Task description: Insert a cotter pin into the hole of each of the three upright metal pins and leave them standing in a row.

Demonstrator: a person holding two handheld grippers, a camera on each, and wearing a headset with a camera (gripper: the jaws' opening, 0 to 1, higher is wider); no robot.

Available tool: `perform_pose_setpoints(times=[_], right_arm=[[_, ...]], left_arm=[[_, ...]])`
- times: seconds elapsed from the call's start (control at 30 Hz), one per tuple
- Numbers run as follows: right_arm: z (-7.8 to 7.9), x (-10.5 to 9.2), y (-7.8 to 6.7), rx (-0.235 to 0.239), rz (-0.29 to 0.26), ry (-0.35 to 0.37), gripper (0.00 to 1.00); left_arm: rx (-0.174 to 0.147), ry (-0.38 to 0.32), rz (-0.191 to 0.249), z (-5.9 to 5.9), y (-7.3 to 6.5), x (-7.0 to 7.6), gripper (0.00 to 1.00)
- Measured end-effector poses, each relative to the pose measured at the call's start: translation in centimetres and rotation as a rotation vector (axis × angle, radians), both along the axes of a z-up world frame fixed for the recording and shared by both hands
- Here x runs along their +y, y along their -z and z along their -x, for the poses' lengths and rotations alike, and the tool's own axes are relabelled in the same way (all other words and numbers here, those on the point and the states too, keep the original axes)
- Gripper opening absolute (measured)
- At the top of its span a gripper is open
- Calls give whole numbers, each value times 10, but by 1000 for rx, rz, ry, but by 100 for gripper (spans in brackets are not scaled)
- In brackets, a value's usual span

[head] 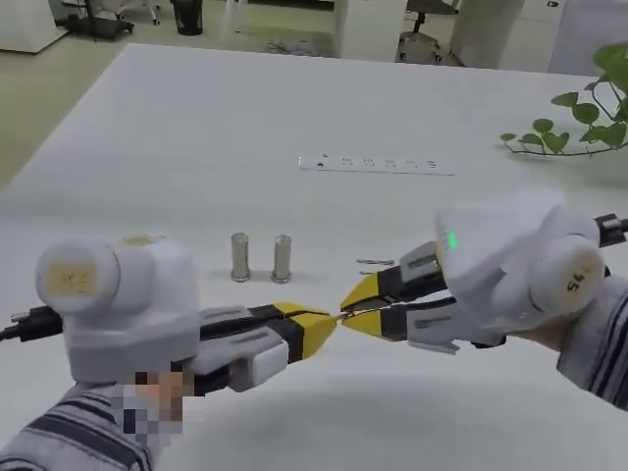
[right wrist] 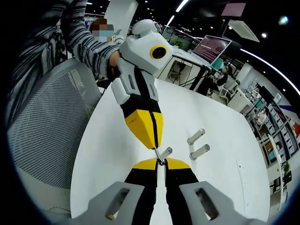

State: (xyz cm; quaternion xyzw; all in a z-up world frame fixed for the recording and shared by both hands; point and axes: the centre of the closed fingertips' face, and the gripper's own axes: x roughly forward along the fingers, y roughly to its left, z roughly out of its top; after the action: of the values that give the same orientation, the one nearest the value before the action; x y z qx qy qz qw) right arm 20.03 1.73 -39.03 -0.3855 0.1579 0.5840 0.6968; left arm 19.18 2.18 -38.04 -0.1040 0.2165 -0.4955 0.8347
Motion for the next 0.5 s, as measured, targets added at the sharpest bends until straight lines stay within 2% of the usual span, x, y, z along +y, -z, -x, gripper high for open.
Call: perform_pose_setpoints(times=[0.13,0.27,0.37,0.5], right_arm=[[3,1,2,6,19,-19,0],[6,1,4,11,33,-31,0],[8,1,6,11,50,-42,0],[8,1,7,-17,75,-60,0]], left_arm=[[-28,34,-31,1,1,1,0],[-44,57,-58,2,3,1,0],[-45,62,-69,3,4,2,0],[-51,52,-83,2,6,1,0]])
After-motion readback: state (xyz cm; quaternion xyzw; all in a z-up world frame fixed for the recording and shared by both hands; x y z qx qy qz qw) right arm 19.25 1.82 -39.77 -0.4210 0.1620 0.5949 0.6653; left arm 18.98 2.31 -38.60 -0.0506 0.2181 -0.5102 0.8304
